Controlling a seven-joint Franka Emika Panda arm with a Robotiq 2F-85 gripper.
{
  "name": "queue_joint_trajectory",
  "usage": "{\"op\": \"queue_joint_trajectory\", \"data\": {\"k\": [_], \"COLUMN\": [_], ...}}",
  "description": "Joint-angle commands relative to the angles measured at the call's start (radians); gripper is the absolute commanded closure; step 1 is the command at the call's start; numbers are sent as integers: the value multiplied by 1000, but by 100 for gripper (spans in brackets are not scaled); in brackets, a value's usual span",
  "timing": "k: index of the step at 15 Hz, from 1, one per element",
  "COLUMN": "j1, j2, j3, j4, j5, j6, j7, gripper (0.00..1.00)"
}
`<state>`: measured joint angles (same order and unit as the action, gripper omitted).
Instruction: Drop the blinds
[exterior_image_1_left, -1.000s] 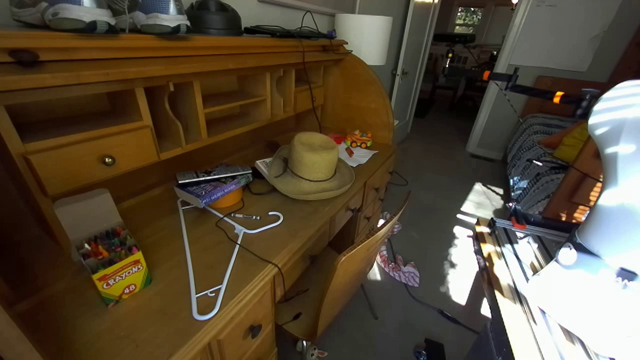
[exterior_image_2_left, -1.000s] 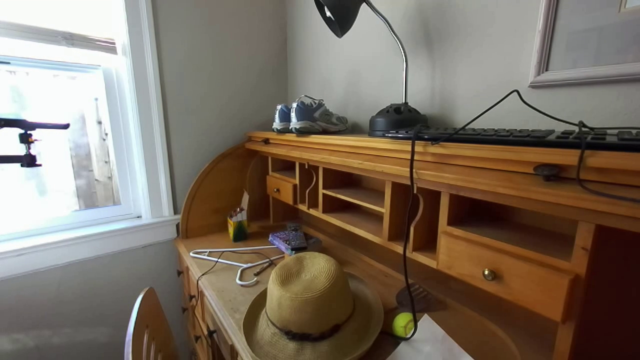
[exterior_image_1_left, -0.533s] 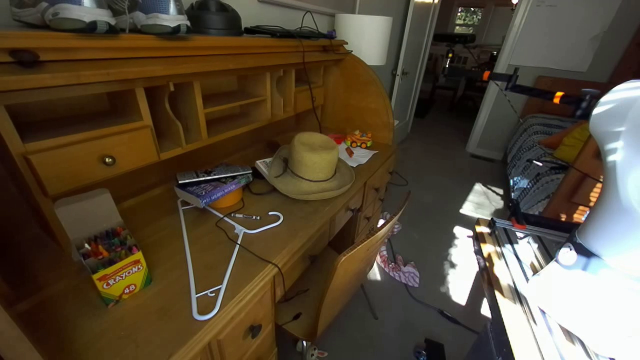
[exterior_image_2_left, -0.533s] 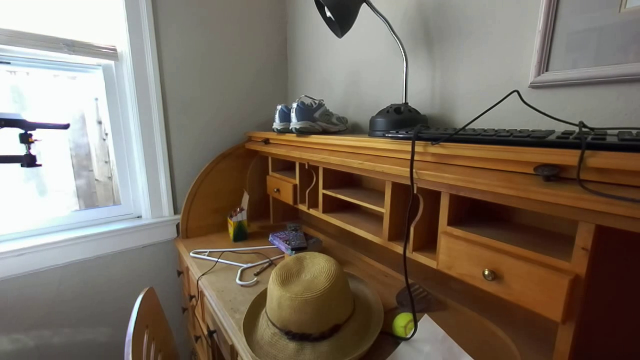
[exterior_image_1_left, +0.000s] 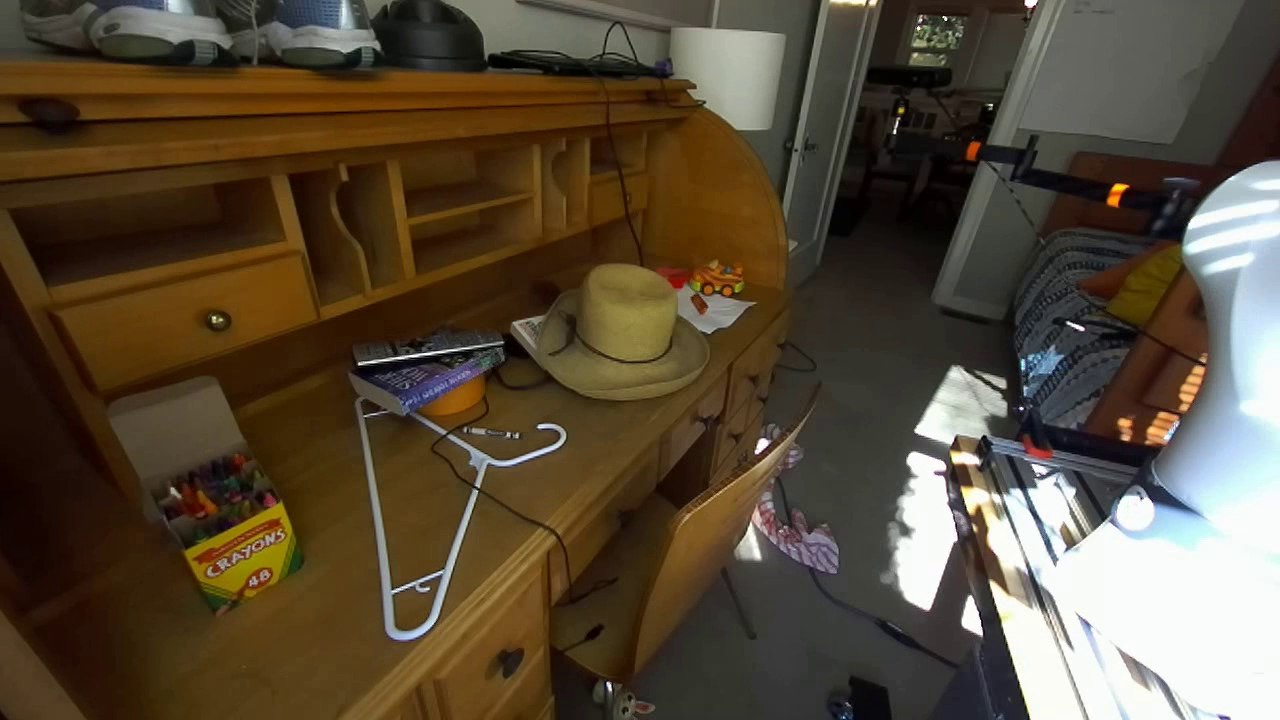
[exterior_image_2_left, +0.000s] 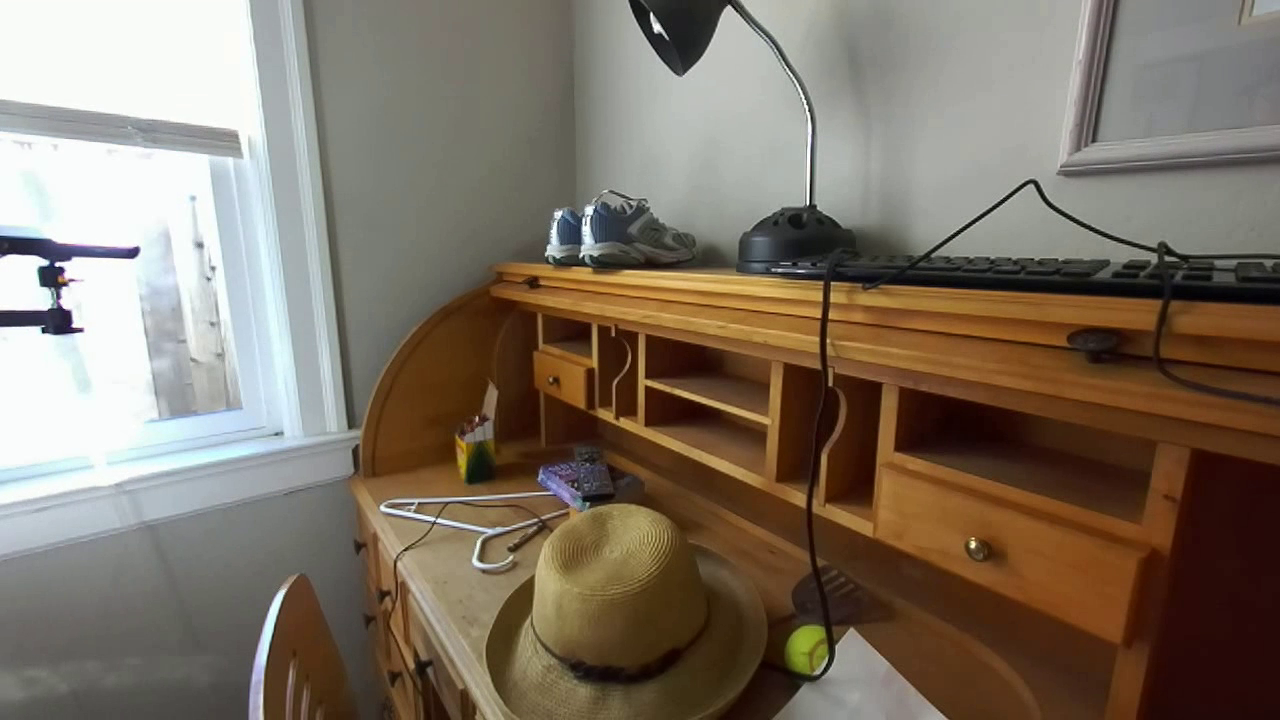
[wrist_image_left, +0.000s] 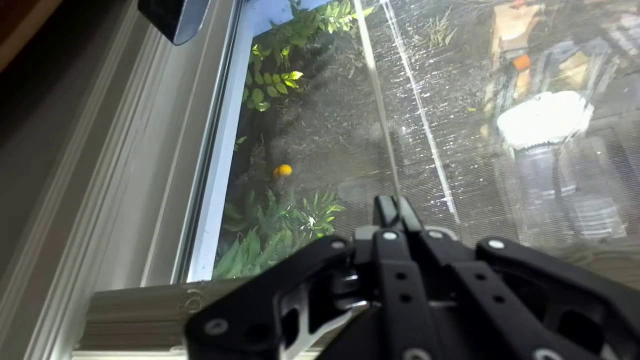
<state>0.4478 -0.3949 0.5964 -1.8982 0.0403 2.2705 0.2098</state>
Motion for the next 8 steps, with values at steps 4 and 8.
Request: {"op": "queue_joint_trajectory", "data": {"k": [4, 8], "j1": [-47, -77], "j2": [-13, -2], "j3": [25, 31], "j4": [94, 160], "j5": [-70, -113], "j6": [-47, -45], "j7": [15, 11], "gripper": [100, 100]}}
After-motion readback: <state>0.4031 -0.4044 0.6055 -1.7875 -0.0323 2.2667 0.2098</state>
